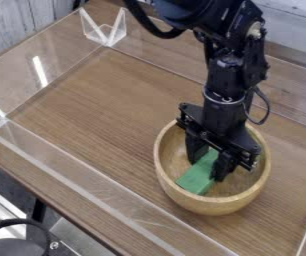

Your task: Remove the green block from inside the brown bowl and put it on the table

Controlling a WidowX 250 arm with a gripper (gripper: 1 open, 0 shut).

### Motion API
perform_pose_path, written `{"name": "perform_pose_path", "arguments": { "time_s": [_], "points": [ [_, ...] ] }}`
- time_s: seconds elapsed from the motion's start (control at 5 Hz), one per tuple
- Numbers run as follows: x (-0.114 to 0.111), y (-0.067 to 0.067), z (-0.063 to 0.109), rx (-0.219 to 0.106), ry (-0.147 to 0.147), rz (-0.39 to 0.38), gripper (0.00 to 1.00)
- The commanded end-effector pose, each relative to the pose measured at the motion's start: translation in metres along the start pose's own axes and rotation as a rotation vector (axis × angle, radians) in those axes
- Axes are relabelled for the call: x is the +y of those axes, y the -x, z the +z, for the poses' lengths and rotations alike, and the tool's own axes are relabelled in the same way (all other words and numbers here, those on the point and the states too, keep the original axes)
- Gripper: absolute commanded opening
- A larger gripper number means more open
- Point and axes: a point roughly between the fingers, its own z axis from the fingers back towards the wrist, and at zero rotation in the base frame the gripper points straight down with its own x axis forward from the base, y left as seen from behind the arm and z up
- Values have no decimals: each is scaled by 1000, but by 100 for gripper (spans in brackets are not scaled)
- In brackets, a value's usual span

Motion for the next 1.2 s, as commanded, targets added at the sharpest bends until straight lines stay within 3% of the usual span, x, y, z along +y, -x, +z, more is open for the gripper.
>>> {"name": "perform_pose_path", "arguments": {
  "time_s": [0.0, 0.6, 0.8, 1.0],
  "points": [
    [1, -5, 14, -43, 2, -2, 0],
    [8, -3, 33, -74, 8, 6, 0],
    [13, -3, 48, -100, 5, 14, 0],
    [23, -3, 75, -146, -7, 38, 0]
  ]
}}
